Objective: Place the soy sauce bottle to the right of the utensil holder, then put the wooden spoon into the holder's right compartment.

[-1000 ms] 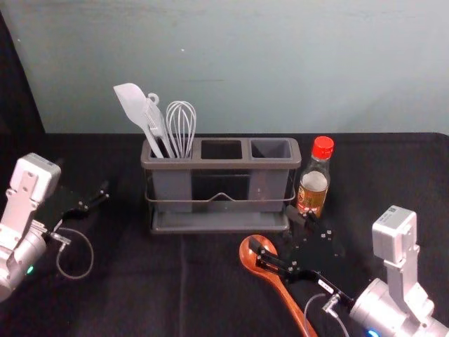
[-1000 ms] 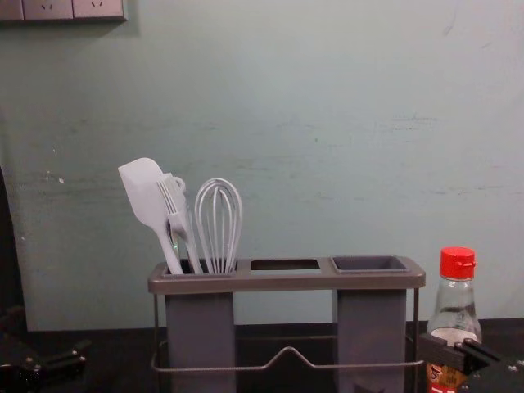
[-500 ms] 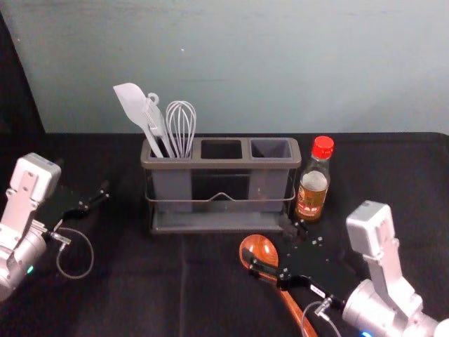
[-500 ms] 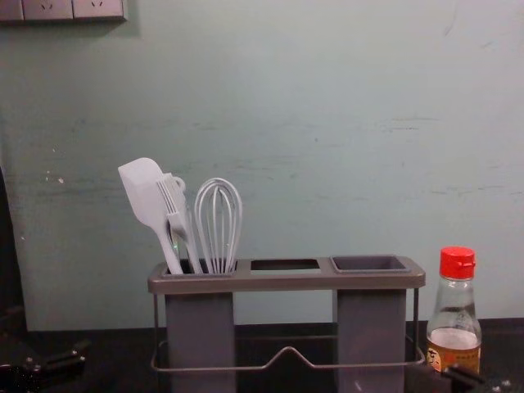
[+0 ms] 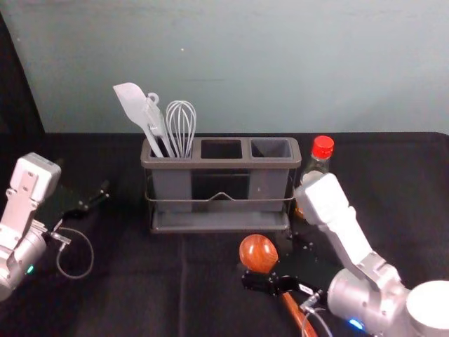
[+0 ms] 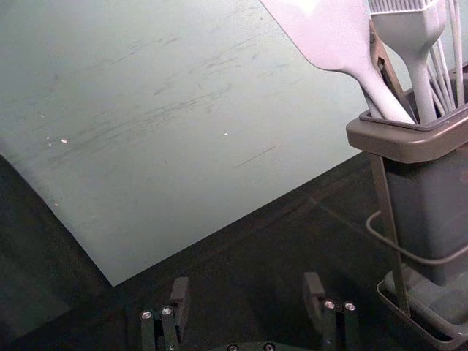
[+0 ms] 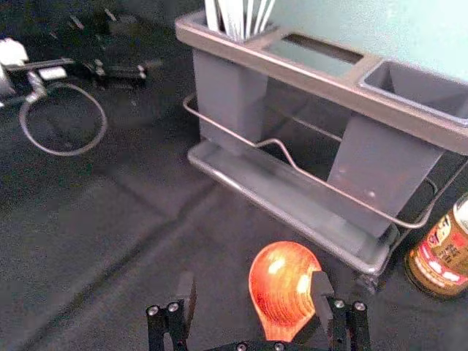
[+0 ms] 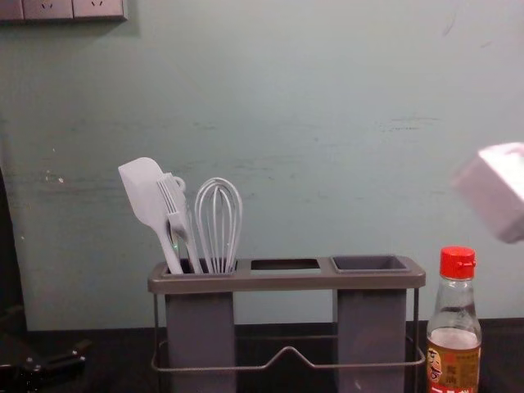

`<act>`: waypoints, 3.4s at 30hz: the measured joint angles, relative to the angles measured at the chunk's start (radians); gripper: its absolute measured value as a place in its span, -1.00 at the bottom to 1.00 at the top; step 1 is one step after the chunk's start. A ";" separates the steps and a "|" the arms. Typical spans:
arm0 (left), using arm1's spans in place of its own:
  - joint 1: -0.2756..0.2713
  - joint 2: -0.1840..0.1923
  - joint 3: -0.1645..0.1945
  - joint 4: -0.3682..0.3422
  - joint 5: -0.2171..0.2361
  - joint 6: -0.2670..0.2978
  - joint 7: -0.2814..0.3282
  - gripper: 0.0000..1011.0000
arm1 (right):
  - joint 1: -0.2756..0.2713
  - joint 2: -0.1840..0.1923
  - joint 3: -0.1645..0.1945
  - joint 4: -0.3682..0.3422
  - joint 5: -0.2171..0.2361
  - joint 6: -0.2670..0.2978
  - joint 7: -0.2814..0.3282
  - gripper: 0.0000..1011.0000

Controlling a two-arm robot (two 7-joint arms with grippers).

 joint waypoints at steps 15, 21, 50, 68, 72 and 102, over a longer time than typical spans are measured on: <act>0.000 0.000 0.000 0.000 0.000 0.000 0.000 1.00 | 0.130 -0.090 -0.046 0.040 -0.054 0.332 -0.018 0.98; 0.000 0.000 0.000 0.000 0.000 0.000 0.000 1.00 | 0.153 -0.120 -0.029 0.085 -0.059 0.344 -0.014 0.98; 0.000 0.000 0.000 0.000 0.000 0.000 0.000 1.00 | 0.298 -0.196 -0.046 0.213 -0.130 0.512 0.018 0.98; 0.000 0.000 0.000 0.000 0.000 0.000 0.000 1.00 | 0.313 -0.221 -0.058 0.264 -0.168 0.507 0.048 0.98; 0.000 0.000 0.000 0.000 0.000 0.000 0.000 1.00 | 0.315 -0.226 -0.059 0.271 -0.179 0.507 0.053 0.98; 0.000 0.000 0.000 0.000 0.000 0.000 0.000 1.00 | 0.309 -0.245 -0.042 0.295 -0.238 0.500 0.096 0.98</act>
